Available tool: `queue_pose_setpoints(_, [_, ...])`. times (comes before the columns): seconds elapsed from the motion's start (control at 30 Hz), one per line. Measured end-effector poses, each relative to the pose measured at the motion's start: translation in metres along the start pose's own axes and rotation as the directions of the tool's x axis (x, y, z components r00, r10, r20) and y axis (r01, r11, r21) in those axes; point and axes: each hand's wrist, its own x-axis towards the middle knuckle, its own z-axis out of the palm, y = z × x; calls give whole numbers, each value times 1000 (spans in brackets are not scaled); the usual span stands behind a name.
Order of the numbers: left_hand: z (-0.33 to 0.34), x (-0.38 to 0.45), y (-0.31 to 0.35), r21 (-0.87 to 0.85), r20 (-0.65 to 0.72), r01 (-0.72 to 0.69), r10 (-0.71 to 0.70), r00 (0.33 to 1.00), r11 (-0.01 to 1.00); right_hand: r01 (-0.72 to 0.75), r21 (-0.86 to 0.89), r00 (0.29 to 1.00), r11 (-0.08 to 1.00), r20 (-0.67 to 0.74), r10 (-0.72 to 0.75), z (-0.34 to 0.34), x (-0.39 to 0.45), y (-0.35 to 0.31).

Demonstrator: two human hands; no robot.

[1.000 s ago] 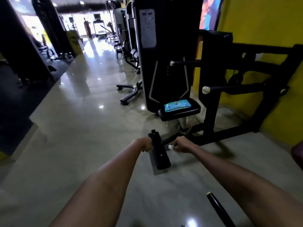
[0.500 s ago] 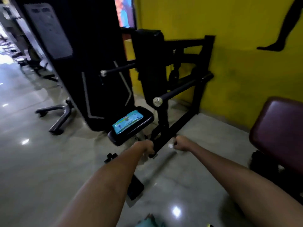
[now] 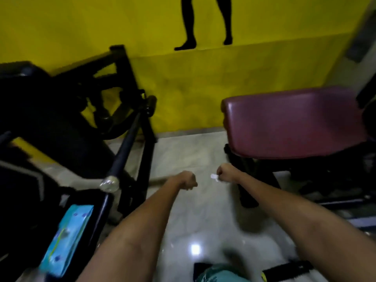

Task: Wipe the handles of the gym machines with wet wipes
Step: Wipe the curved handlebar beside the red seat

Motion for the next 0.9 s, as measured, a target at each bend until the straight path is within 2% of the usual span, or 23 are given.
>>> queue_pose_setpoints(0.13, [-15, 55, 60, 138, 50, -141, 135, 990, 980, -167, 72, 985, 983, -39, 170, -14, 4, 60])
queue_pose_setpoints(0.23, [-22, 88, 120, 296, 155, -291, 254, 955, 910, -299, 108, 946, 948, -98, 310, -28, -4, 106])
queue_pose_setpoints(0.4, [-12, 121, 204, 417, 263, -486, 410, 874, 768, -472, 175, 862, 864, -116, 494, -37, -37, 164])
queue_pose_setpoints(0.53, [9, 140, 256, 515, 410, -602, 441, 798, 610, -607, 329, 730, 724, -130, 671, -35, -72, 199])
queue_pose_setpoints(0.7, [43, 150, 325, 504, 594, -788, 520, 613, 354, -694, 461, 562, 554, -134, 816, -34, -123, 231])
queue_pose_setpoints(0.77, [57, 161, 348, 509, 677, -834, 500, 541, 213, -729, 506, 474, 461, -114, 873, -32, -141, 236])
queue_pose_setpoints(0.9, [77, 174, 388, 456, 789, -890, 453, 416, 22, -745, 632, 263, 215, -18, 965, -17, -170, 240])
